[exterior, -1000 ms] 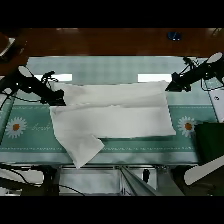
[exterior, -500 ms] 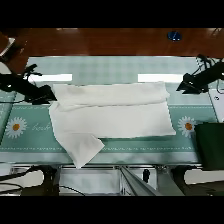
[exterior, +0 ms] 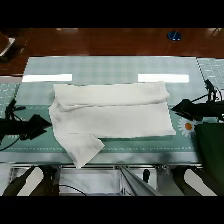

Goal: Fold the shirts.

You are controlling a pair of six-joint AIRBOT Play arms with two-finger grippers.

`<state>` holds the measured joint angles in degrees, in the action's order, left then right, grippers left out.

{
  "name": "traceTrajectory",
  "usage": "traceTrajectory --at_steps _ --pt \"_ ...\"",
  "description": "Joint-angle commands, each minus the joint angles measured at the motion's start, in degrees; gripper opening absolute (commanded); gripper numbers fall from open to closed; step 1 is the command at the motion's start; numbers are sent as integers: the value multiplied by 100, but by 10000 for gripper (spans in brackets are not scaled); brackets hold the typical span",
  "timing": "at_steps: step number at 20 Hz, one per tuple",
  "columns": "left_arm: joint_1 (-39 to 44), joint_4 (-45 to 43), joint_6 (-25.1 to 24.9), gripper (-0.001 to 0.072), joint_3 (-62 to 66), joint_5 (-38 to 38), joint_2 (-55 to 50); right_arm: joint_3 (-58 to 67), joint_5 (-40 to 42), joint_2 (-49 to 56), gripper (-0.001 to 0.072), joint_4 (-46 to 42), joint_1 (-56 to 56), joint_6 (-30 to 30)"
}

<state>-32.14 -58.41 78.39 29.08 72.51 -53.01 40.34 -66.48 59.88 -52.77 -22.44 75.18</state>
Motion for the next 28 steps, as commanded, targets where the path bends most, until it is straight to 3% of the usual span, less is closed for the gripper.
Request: traceTrajectory --at_steps 1,12,14,17,18,19,20,24,28 --pt "-210 -686 330 507 -568 321 66 -518 -103 -297 408 621 -7 -393" --pt "638 214 203 507 -1003 -140 -420 -518 -20 -295 408 629 -9 -387" --pt "907 219 402 507 -1078 -428 -417 -518 46 -295 408 629 -9 -341" --pt "1436 514 452 489 -1241 -920 -417 -518 501 -295 408 404 -133 236" --pt "1617 511 538 366 -1276 -1082 -417 -518 616 -295 408 184 -271 498" --pt "1777 516 544 155 -1283 -1200 -417 -518 636 -295 408 -107 -433 710" --pt "1873 533 494 23 -1266 -1239 -417 -518 549 -295 408 -516 -614 890" --pt "1906 745 258 18 -1239 -1237 -413 -697 -407 -256 408 -1987 -887 1338" --pt "1908 748 223 18 -1239 -1233 -413 -999 -590 -57 408 -1311 -841 905"
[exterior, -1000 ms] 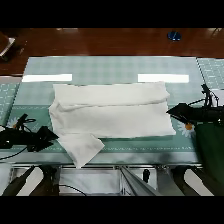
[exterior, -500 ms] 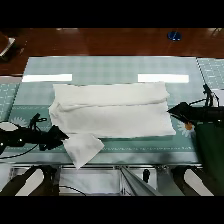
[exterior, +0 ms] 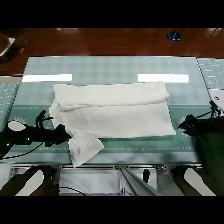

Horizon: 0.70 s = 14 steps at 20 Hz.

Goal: Fold the shirts.

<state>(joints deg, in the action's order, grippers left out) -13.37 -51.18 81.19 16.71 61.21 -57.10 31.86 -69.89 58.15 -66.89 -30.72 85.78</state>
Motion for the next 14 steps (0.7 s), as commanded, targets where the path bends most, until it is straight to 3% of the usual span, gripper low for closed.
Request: traceTrajectory --at_steps 1,8,9,10,11,14 --pt "31 24 -57 18 -2 -94 -4 -151 -184 208 408 177 68 -192" --pt "31 24 -57 18 -2 33 -4 -131 636 992 387 1169 817 -221" --pt "28 24 -63 18 15 31 -4 -131 697 1001 320 1276 883 -258" --pt "9 22 -129 18 92 55 -4 -81 664 1001 197 1349 916 -369" --pt "-37 24 -188 18 258 151 -2 24 529 994 12 1447 916 -678" --pt "-212 26 -273 18 1067 507 0 621 142 997 14 1386 916 -872"
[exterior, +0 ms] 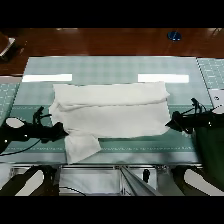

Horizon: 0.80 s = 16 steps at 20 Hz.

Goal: Fold the shirts.

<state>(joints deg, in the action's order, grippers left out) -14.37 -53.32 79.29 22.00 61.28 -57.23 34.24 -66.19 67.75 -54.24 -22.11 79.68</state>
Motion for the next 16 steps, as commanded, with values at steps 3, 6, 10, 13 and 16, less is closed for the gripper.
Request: traceTrajectory --at_steps 3,6,10,13,16 --pt "-103 238 -55 17 1399 343 -142 1036 -184 140 14 238 57 -238" --pt "-81 267 9 17 2347 262 -896 1770 -197 675 14 767 74 -334" --pt "153 389 199 17 3788 131 -2277 2940 59 1735 14 876 649 -365" --pt "321 387 503 17 5125 306 -3294 3877 168 2494 14 876 809 -20" --pt "507 380 501 17 6234 693 -4192 4544 151 3067 14 896 852 133"
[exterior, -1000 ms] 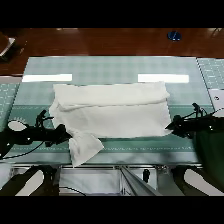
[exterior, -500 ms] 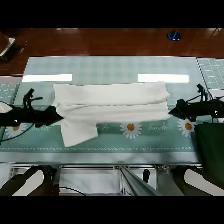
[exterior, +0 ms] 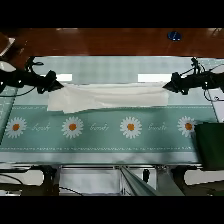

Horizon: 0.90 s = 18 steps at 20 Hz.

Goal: Fold the shirts.

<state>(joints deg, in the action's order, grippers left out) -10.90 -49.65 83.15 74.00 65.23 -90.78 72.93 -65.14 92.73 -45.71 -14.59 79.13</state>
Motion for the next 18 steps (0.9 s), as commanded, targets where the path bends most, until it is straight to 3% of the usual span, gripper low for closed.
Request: traceTrajectory --at_steps 1,5,6,7,8,11,13,15,18 --pt "203 11 114 17 1272 387 -1067 800 92 697 14 37 114 186" --pt "234 13 109 17 1532 428 -1550 1069 201 1093 44 179 120 177" --pt "234 13 94 66 1532 420 -1572 1069 247 1128 229 181 120 177" --pt "232 0 90 285 1537 437 -1563 1069 238 1132 419 162 120 116" --pt "199 -61 15 504 1600 649 -1543 1097 151 1117 413 136 87 26" --pt "-181 -1180 -31 510 2015 1672 -1370 1193 -330 844 412 -474 -393 197" --pt "-564 -1696 72 510 1871 1659 -920 1174 -584 586 412 -1228 -822 404" --pt "-881 -1565 210 510 1154 730 -216 927 -573 411 412 -1547 -1123 599" --pt "-730 -739 271 509 -1047 -1672 1174 452 -313 542 412 -1128 -1165 557"
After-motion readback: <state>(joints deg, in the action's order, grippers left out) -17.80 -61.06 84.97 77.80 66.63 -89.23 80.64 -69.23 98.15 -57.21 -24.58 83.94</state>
